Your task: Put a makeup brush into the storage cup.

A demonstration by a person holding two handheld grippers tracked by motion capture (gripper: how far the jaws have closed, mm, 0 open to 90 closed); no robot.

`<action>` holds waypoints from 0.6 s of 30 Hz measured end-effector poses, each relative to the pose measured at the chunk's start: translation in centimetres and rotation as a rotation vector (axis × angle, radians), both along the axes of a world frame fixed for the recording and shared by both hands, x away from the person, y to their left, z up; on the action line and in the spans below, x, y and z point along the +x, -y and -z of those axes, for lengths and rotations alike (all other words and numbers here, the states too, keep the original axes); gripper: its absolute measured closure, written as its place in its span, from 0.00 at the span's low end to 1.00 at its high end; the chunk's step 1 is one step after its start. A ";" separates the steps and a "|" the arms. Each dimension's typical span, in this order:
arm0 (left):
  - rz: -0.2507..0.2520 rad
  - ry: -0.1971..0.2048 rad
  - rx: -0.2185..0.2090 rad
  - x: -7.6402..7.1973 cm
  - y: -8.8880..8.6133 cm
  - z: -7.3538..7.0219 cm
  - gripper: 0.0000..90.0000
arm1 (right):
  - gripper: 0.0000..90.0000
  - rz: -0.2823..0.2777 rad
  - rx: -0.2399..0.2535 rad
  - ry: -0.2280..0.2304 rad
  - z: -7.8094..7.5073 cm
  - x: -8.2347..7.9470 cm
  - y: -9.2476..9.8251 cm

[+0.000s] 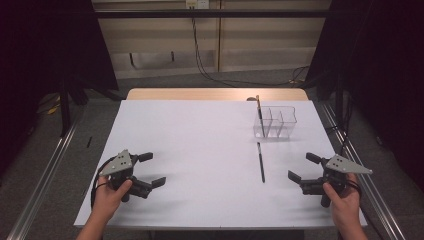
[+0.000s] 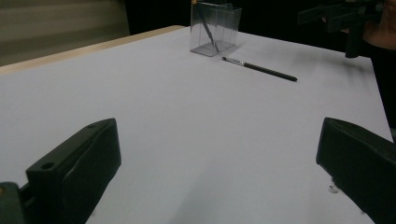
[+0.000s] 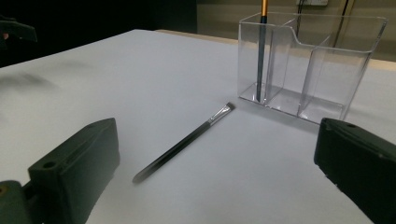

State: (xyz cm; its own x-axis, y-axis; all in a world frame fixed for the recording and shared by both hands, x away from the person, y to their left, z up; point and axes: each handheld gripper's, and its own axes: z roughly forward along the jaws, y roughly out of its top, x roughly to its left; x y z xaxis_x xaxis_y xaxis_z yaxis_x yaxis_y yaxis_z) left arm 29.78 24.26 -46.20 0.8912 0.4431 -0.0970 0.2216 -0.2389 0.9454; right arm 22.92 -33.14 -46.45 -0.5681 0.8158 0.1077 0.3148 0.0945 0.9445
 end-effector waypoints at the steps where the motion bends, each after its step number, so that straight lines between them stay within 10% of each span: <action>1: 0.000 0.000 -0.001 0.0 0.0 0.0 0.00 | 0.00 -0.002 -0.003 -0.001 0.0 0.0 0.0; 18: -0.023 -0.003 0.000 -0.9 -1.1 0.1 0.00 | 0.00 -0.011 0.019 0.009 -0.2 0.6 0.1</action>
State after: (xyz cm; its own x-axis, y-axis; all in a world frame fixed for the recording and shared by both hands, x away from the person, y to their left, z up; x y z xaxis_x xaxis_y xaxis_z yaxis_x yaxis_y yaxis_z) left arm 28.91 25.33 -46.29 0.8805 0.4636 -0.0992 0.2297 -0.2341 0.9447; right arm 23.52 -33.28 -46.27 -0.5779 0.8075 0.1182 0.3050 0.0794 0.9490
